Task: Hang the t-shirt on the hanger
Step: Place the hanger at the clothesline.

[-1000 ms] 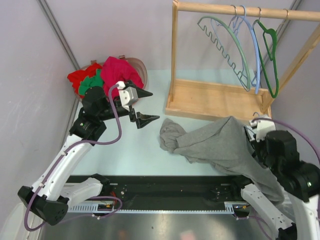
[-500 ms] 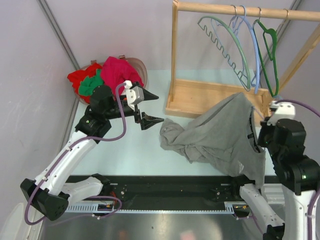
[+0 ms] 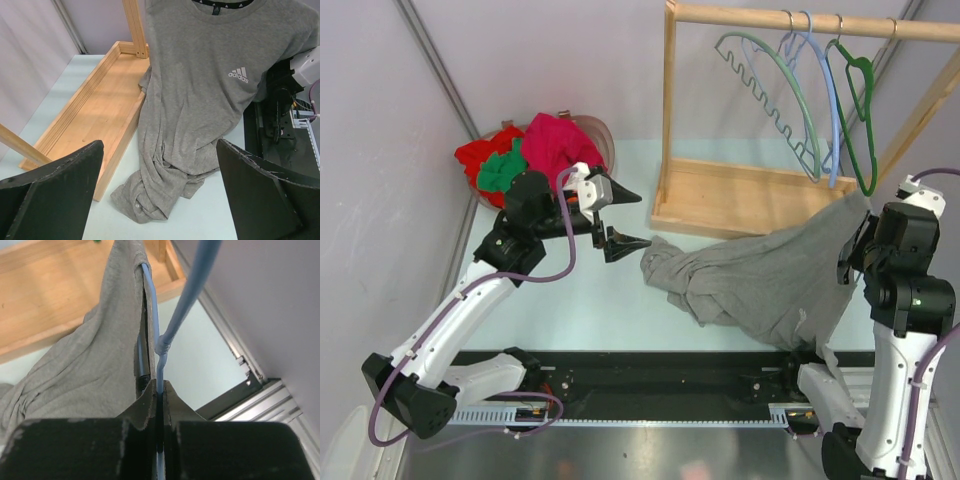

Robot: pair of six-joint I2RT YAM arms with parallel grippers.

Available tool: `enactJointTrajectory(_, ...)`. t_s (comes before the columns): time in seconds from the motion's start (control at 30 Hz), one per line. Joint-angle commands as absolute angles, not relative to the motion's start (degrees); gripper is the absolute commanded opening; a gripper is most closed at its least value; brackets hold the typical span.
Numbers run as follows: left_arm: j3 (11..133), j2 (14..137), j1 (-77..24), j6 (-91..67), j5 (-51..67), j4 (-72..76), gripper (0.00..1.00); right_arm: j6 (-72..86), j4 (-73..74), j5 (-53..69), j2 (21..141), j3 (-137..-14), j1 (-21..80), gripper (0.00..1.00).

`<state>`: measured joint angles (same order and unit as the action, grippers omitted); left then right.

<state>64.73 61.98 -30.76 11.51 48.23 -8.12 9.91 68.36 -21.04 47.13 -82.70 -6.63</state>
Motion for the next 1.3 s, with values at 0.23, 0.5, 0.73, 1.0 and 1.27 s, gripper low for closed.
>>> enactJointTrajectory(0.23,62.85,58.19,-31.55,8.7,50.54,-9.49,1.0,2.11,62.58,-2.85,57.89,-91.66,-25.18,0.0)
enactJointTrajectory(0.5,60.29,56.42,-31.73,9.75,49.92,-10.37,1.0,-12.71,66.6,37.08,73.46,-106.77,-52.56,0.0)
enactJointTrajectory(0.73,59.15,56.86,-31.73,8.62,49.83,-8.44,1.0,-21.9,73.4,48.25,80.94,-126.36,-53.53,0.0)
enactJointTrajectory(1.0,59.33,56.34,-31.82,10.28,49.13,-10.63,1.0,-20.39,67.32,51.07,82.26,-132.01,-48.79,0.0)
enactJointTrajectory(1.27,58.36,55.46,-31.9,10.64,48.87,-11.16,1.0,-16.11,66.46,52.99,84.63,-134.91,-48.86,0.0)
